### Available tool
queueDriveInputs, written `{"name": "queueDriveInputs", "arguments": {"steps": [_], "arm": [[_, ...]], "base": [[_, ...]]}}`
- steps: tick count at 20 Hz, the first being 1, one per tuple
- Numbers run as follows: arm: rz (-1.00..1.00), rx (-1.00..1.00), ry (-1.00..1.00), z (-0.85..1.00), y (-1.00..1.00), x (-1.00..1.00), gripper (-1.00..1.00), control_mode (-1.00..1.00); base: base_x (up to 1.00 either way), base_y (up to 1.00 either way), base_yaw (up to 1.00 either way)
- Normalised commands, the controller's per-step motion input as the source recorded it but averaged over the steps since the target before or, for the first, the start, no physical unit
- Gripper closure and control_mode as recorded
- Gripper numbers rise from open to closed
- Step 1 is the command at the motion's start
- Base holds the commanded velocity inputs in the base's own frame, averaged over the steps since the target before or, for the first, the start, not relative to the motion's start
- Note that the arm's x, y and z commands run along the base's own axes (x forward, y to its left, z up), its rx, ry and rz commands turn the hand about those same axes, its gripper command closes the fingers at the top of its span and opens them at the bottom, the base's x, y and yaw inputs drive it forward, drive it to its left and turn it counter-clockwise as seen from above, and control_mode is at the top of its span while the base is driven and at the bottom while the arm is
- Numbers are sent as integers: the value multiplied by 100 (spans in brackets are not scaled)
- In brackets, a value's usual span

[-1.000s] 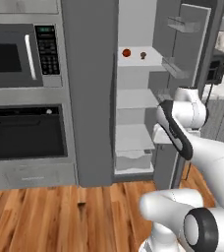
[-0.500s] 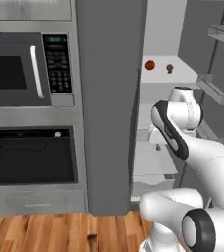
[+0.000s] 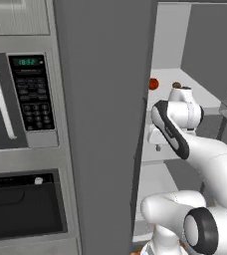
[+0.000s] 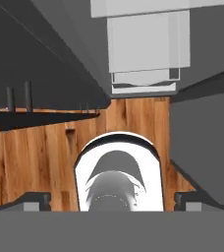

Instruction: Open the fridge, remove the pear, tomato, and chicken drumstick, and place them on any counter.

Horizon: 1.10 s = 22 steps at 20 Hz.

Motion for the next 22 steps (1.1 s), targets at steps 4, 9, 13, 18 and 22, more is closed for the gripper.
{"name": "queueDriveInputs", "arguments": {"steps": [4, 9, 13, 18, 22], "arm": [[0, 0, 0, 0, 0, 0, -100, 100], [-16, 0, -2, 11, -4, 7, -100, -100], [-4, 0, -31, 77, -31, -32, -100, -100], [0, -1, -31, 80, -30, -14, -100, -100], [0, -1, -8, 37, -51, 73, -100, -100]], "base": [[79, 0, -36], [11, 0, -6], [0, 0, 0], [0, 0, 0], [0, 0, 0]]}}
